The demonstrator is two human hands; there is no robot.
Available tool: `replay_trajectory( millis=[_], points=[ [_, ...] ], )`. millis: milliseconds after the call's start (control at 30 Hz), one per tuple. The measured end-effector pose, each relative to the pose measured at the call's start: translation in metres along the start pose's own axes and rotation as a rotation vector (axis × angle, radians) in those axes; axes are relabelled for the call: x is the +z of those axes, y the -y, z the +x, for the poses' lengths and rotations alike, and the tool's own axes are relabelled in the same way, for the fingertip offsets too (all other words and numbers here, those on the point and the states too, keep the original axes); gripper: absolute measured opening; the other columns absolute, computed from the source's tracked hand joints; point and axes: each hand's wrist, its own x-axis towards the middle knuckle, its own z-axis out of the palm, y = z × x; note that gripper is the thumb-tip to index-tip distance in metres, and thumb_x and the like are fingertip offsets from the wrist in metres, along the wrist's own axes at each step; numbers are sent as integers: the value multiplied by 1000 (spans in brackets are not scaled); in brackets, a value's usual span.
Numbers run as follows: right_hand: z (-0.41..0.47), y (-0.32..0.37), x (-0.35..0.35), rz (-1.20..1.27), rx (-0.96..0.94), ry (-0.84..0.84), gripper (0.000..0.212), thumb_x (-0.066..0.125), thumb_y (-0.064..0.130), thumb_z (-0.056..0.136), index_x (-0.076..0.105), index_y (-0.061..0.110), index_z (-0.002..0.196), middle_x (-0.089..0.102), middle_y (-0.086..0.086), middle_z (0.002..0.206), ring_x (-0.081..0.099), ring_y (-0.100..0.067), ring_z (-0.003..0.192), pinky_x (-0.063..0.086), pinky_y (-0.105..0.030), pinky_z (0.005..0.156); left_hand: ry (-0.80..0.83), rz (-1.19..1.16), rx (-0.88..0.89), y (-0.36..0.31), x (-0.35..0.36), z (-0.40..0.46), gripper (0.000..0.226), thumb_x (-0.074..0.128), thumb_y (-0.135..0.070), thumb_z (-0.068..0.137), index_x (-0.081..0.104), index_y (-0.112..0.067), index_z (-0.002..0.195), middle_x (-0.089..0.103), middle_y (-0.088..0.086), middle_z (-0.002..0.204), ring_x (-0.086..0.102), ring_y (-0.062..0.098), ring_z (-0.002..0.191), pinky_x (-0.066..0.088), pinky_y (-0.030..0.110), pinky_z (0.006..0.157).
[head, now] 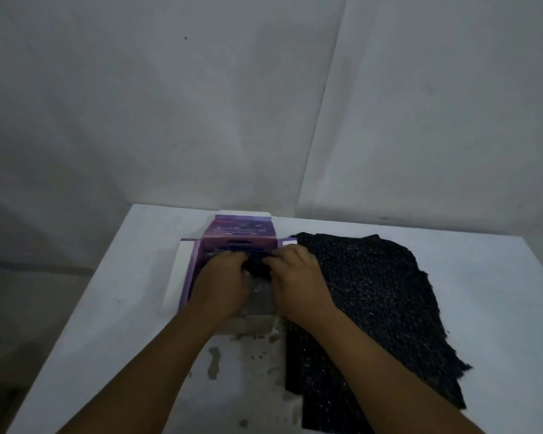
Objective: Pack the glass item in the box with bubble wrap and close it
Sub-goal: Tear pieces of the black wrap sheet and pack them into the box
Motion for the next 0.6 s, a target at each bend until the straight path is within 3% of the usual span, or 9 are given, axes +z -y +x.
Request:
replay_trajectory(
  millis=[200,300,400,500,600],
  points=[
    [-74,-58,-28,-36,245,-38,31,62,11,86,67,15,115,64,-4,111,53,-26,108,48,-42,85,-37,-105,288,-72,29,-18,24,59,-16,85,68,-9,106,68,7,98,62,24,91,53,36,81],
    [-113,-90,-41,-61,355,22,29,61,12,87,67,19,115,66,-1,107,55,-24,102,49,-41,81,63,-172,410,-101,56,-29,22,61,-18,85,68,-12,105,68,4,100,61,19,93,51,31,84],
    [-145,-117,-50,-64,467,120,31,62,13,86,67,20,117,68,-3,103,58,-27,96,51,-41,76,202,-162,418,-118,88,-37,27,62,-22,86,67,-16,112,66,1,108,59,17,101,48,29,91],
    [-168,-137,-55,-40,537,261,42,62,30,88,59,21,129,64,-5,118,55,-32,110,49,-43,87,383,-72,339,-126,123,-47,39,64,-25,86,60,-18,124,59,1,123,53,17,114,42,27,100],
    [-182,-150,-56,-45,560,538,82,59,61,82,31,24,150,44,0,145,35,-28,134,31,-49,108,561,59,317,-126,152,-60,62,71,-33,81,47,-19,137,46,2,137,41,20,126,38,32,105]
  ],
)
